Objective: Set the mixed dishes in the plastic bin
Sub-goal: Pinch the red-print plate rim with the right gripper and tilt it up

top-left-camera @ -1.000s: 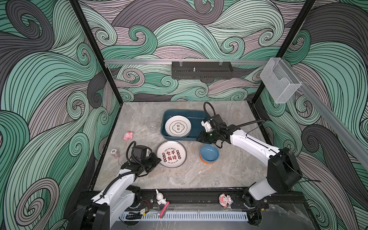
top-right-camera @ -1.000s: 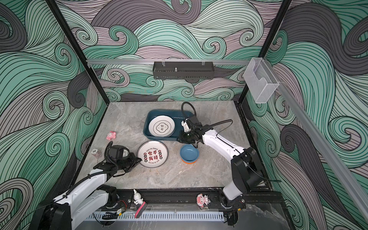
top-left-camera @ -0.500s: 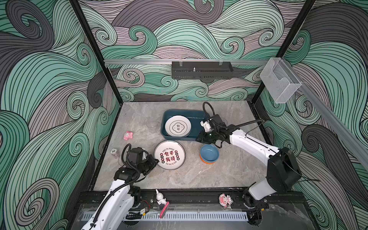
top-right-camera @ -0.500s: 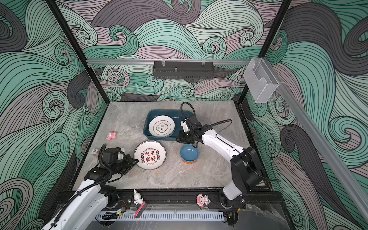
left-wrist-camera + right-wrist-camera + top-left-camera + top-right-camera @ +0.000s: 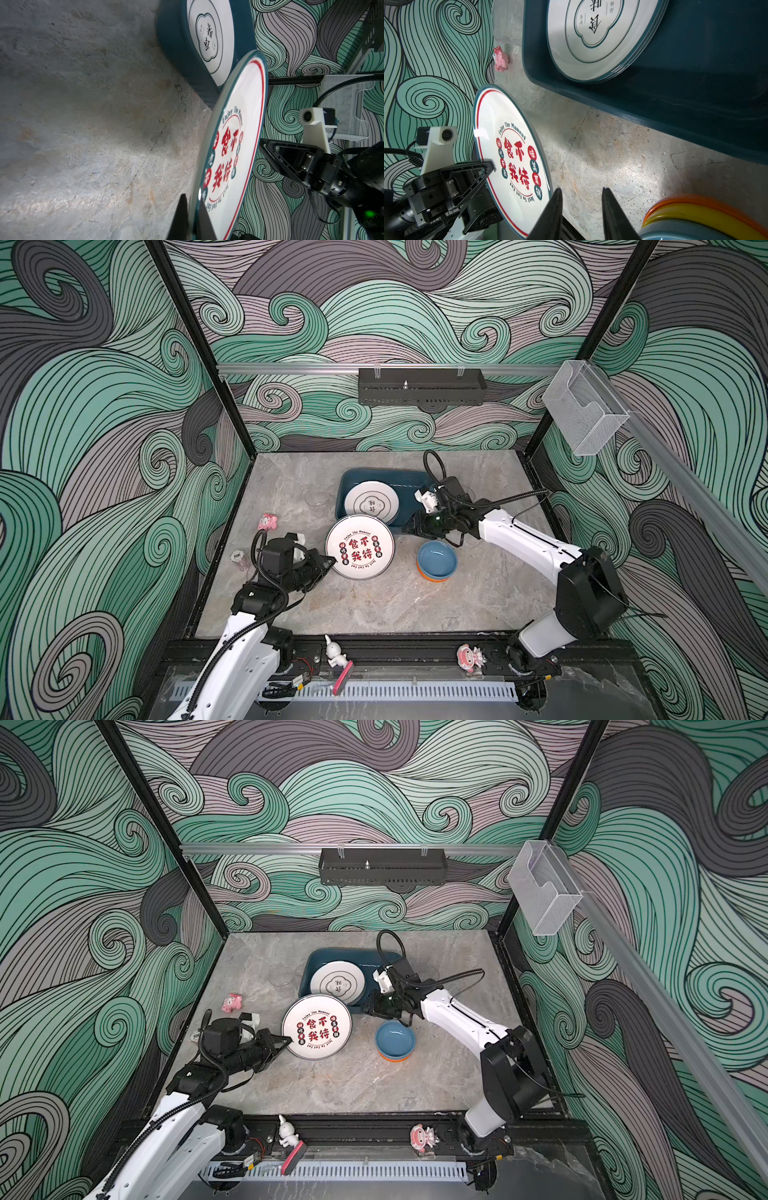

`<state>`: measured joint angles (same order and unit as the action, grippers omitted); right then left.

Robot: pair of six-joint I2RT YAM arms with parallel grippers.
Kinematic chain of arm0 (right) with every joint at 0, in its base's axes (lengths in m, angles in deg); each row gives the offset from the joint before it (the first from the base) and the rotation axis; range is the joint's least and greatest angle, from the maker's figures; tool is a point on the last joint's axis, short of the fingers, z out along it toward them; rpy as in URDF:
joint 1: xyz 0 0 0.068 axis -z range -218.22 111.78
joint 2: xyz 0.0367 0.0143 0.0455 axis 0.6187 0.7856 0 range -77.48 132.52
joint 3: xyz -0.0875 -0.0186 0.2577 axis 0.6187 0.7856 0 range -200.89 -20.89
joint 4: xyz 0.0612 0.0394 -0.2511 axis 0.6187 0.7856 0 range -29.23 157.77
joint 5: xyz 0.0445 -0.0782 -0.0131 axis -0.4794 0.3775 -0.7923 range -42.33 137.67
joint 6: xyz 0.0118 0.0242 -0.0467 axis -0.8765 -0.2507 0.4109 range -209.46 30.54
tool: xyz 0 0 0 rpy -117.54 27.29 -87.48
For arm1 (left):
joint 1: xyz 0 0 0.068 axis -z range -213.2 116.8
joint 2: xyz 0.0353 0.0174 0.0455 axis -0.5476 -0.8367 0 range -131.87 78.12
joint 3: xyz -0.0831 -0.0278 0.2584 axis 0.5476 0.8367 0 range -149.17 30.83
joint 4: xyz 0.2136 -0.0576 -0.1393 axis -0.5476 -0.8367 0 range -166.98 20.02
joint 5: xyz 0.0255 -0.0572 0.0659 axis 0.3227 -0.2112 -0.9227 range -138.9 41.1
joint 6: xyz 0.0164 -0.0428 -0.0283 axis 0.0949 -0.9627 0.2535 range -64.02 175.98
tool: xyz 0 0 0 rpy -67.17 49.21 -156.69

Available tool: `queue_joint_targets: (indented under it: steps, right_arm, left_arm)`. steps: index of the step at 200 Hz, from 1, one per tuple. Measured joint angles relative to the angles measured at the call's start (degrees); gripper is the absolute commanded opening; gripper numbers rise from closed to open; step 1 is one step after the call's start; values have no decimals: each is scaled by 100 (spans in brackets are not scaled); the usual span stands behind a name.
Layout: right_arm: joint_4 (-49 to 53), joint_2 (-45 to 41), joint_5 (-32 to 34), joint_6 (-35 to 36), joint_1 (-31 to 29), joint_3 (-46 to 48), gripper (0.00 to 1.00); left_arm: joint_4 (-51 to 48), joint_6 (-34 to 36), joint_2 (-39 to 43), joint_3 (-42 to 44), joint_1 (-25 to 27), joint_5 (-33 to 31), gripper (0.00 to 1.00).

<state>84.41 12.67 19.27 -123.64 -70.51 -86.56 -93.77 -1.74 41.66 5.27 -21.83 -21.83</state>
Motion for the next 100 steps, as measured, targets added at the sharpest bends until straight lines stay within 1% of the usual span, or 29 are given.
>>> queue_joint_targets:
  steps: [37,100]
  right_arm:
    - [-321,76,-319,-197,0,0,36]
    - [-621,201,-603,-361,-74,0,34]
  left_arm:
    - [164,-37,-317,-140,0,256,0]
    - [317,-151,-341,-144,0,400,0]
